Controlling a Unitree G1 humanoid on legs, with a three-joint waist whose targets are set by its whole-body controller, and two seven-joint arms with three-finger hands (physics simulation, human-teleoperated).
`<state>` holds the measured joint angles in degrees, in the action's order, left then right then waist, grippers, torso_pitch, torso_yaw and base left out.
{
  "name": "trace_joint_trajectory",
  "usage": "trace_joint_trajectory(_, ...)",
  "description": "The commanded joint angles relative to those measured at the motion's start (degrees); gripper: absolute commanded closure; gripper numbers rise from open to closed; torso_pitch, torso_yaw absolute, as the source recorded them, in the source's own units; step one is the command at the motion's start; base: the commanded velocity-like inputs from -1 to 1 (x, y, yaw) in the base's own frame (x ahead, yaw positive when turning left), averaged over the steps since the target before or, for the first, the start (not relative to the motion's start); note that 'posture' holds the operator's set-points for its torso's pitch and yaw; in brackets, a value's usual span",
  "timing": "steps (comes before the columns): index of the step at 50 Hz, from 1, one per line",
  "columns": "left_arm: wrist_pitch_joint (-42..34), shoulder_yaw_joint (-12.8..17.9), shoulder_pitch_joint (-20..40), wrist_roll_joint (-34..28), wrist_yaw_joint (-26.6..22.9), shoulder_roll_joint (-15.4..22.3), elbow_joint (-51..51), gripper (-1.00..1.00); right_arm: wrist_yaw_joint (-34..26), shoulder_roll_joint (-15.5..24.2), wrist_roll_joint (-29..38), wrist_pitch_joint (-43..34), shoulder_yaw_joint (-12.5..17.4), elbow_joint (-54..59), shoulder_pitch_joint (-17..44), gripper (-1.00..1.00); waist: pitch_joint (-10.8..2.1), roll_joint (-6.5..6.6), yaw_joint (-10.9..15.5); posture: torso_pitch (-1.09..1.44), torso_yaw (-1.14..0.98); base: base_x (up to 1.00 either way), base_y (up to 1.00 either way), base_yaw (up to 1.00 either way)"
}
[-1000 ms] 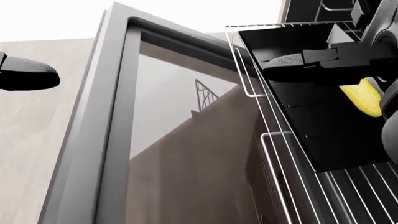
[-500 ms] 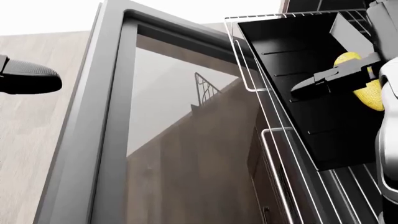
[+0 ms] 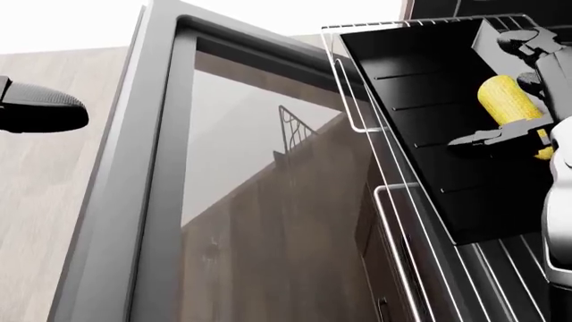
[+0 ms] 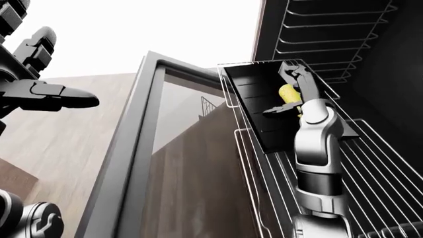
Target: Pick the corn from the oven and place it on the plate on the counter.
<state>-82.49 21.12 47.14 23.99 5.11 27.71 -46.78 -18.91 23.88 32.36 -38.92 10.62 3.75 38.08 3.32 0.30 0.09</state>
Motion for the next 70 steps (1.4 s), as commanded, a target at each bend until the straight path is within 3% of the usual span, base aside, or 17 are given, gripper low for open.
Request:
trace_joint_trajectory(1, 1.3, 0.8, 1.6, -0.1, 0.2, 0.8, -0.8, -1.00, 1.2, 1.2, 0.4, 2.0, 0.8, -1.6, 1.7, -0.51, -1.47, -0.07, -0.1, 0.00, 0.00, 0.00, 0.00, 0.00)
trace_joint_trajectory(17, 0.8, 1.2, 1.8, 0.7, 0.5, 1.2, -1.2, -1.00, 4.8, 3.7, -0.5, 4.5, 1.8, 6.3, 4.7, -0.51, -1.46, -0.20, -0.1, 0.00, 0.00, 0.00, 0.00, 0.00)
trace_joint_trajectory(57, 1.8, 3.0, 0.5, 4.5, 2.6, 1.9, -0.9, -1.00, 13.3, 3.0, 1.9, 9.2, -1.5, 25.0, 9.2, -0.54, -1.75, 0.01, -0.1, 0.00, 0.00, 0.00, 0.00, 0.00)
trace_joint_trajectory(64, 2.0, 3.2, 0.6, 5.8, 3.7, 2.3, -0.7, -1.00, 15.8, 2.9, 1.9, 11.8, -2.1, 32.3, 10.9, -0.54, -1.82, 0.07, -0.1, 0.00, 0.00, 0.00, 0.00, 0.00)
trace_joint_trajectory(67, 1.9, 3.4, 0.6, 6.5, 4.1, 2.5, -0.9, -1.00, 15.9, 2.8, 2.0, 11.8, -2.2, 32.9, 10.4, -0.49, -1.87, -0.05, -0.1, 0.00, 0.00, 0.00, 0.00, 0.00)
trace_joint_trajectory(68, 2.0, 3.5, 0.6, 6.8, 4.3, 2.6, -0.9, -1.00, 16.1, 2.8, 1.9, 12.2, -2.2, 33.5, 10.4, -0.25, -1.87, -0.06, -0.1, 0.00, 0.00, 0.00, 0.00, 0.00)
trace_joint_trajectory(70, 2.1, 3.5, 0.5, 7.2, 4.6, 2.7, -0.8, -1.00, 16.2, 2.9, 1.9, 12.5, -2.2, 34.0, 10.3, -0.07, -1.86, -0.09, -0.1, 0.00, 0.00, 0.00, 0.00, 0.00)
